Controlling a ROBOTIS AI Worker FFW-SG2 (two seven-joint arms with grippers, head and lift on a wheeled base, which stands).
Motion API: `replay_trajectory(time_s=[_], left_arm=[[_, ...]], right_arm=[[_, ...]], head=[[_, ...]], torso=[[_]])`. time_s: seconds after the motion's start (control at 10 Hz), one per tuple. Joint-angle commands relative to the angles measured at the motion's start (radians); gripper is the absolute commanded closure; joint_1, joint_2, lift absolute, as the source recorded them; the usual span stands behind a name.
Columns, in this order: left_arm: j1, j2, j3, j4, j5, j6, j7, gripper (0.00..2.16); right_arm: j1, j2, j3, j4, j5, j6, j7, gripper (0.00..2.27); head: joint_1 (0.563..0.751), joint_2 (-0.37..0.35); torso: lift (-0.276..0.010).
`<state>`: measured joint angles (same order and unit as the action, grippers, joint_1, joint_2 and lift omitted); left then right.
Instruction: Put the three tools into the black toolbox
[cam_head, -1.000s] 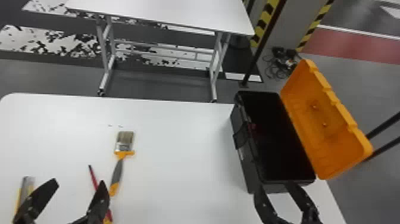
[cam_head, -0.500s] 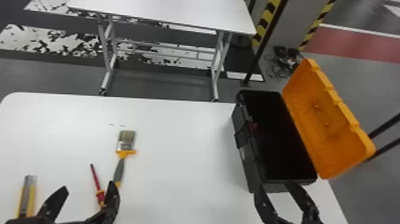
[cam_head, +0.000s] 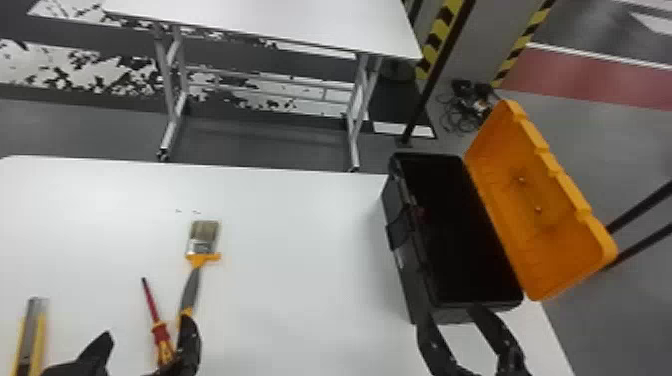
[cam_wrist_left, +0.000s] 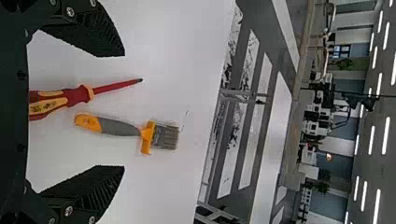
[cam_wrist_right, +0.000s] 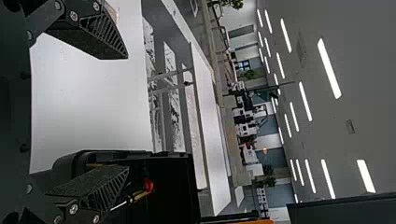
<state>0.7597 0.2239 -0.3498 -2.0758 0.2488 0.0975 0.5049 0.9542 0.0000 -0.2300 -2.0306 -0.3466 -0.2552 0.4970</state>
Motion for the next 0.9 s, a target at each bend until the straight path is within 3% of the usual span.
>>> replay_trajectory(time_s=[0.0, 0.3, 0.7, 0.8], left_arm=[[-0.016, -0.003, 0.014, 0.023, 0.033, 0.061, 0.003, 0.15], [-0.043, -0.011, 0.032, 0.098, 0.072, 0.058, -0.002, 0.15], [-0.077, -0.018, 0.037, 0.155, 0.072, 0.031, -0.022, 0.17], [-0.089, -0.029, 0.037, 0.172, 0.073, 0.031, -0.022, 0.21]], right_arm=[[0.0, 0.001, 0.003, 0.001, 0.001, 0.0, 0.0, 0.17], [0.0, 0.001, 0.005, 0.001, 0.0, 0.0, 0.011, 0.16], [0.0, 0.001, 0.009, 0.001, 0.0, 0.0, 0.012, 0.16], [0.0, 0.001, 0.011, 0.001, 0.0, -0.003, 0.014, 0.16]], head=[[0.695, -0.229], [0.695, -0.203], [0.695, -0.183], [0.695, -0.181]], torso=[[-0.051], [-0.051], [-0.051], [-0.051]])
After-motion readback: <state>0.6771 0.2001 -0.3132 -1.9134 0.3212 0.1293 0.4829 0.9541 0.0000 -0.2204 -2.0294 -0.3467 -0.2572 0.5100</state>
